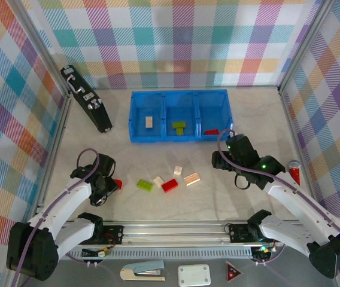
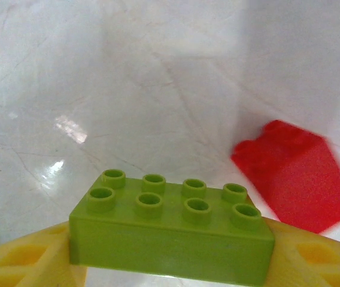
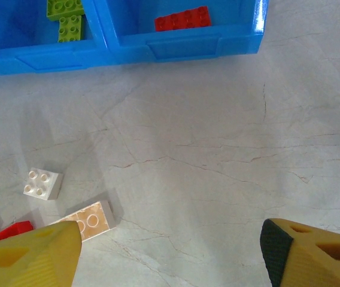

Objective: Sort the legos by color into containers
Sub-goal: Pick up the lego from the bottom-left of the table.

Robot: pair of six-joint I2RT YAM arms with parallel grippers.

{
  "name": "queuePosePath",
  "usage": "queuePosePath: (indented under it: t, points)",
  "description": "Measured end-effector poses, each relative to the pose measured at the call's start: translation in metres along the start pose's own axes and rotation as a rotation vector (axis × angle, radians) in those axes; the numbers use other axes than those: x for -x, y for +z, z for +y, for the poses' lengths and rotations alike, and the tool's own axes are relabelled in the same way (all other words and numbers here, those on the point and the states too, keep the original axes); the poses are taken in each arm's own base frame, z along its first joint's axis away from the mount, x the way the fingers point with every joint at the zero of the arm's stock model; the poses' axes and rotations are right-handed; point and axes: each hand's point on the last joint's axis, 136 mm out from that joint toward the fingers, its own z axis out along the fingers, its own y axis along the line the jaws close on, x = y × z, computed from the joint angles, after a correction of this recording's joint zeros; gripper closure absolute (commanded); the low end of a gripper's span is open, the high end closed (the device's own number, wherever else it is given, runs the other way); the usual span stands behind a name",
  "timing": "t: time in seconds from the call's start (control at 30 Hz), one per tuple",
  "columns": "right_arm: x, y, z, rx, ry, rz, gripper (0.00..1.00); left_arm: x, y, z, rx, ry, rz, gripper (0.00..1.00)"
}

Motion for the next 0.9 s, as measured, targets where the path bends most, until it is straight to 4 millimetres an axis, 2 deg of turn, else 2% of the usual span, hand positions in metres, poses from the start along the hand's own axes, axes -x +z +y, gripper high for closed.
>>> queuePosePath:
  t: [0.2,0.33,0.7,0.9]
  points:
    - [-0.001,-0.001,-0.001,-0.001,0.006,0.002,0.20,0.016,-0.032,-0.033,-0.114,0.089,-0.032,0.37]
    - [-0.002,-0.001,-0.002,-0.003,0.006,0.005,0.20,0.018,-0.045,-0.053,-0.179,0.186,-0.013,0.37]
    - [-0.007,0.004,-0.005,-0.030,-0.004,0.035,0.20,0.014,-0.059,-0.106,-0.325,0.479,0.076,0.35]
    - [-0.009,0.006,-0.007,-0.053,-0.012,0.060,0.20,0.023,-0.060,-0.138,-0.377,0.606,0.081,0.36]
